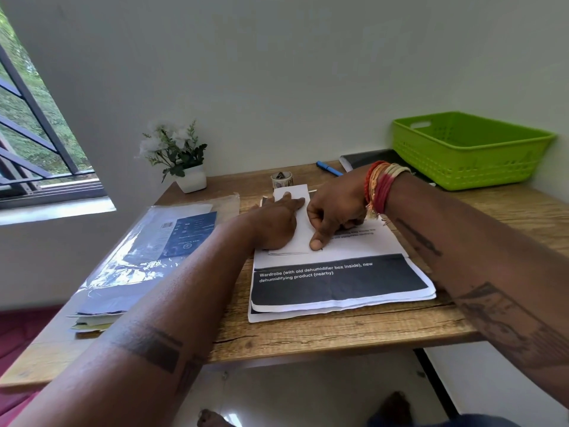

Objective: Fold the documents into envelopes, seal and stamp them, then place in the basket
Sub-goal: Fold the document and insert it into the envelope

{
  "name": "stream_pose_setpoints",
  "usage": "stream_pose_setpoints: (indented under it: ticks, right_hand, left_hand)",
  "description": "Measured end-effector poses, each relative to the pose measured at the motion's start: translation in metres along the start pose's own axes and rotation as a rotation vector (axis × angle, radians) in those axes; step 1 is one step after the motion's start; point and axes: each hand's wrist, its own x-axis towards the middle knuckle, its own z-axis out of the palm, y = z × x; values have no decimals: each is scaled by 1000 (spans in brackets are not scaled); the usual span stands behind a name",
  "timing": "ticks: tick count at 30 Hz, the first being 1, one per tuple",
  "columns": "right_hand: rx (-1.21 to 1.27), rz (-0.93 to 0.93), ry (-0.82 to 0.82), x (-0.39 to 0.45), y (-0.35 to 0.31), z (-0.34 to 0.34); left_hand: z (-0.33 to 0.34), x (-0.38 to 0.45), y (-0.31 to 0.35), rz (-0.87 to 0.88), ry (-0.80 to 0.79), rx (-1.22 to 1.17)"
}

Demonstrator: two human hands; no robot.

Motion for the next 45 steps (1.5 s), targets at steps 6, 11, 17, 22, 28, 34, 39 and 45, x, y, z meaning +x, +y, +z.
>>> stream_pose_setpoints:
  ticks: [6,11,17,22,28,34,39,45]
  right_hand:
    - [40,-60,-15,-2,5,1]
    - [228,-193,431,-2,26,-3]
    - [241,-92,515,16,38,4]
    - [162,-41,549,25,33,9]
    - [53,-31,560,25,28,13]
    - [-129,0,534,32,25,14]
    - [-181,46,499,38,21,14]
    - [-183,101,504,41,12,9]
  left_hand:
    - [0,-2,1,8,2,-14]
    - [0,-3,-1,13,18,-38]
    - [0,0,-1,16,-1,-20]
    - [-1,0,-2,17,-19,-28]
    - [-2,1,-2,9,-21,-31]
    - [-1,2,-2,3,-22,-22]
    - [-1,3,-2,-5,-24,-17]
    - [-1,2,-2,-3,-22,-29]
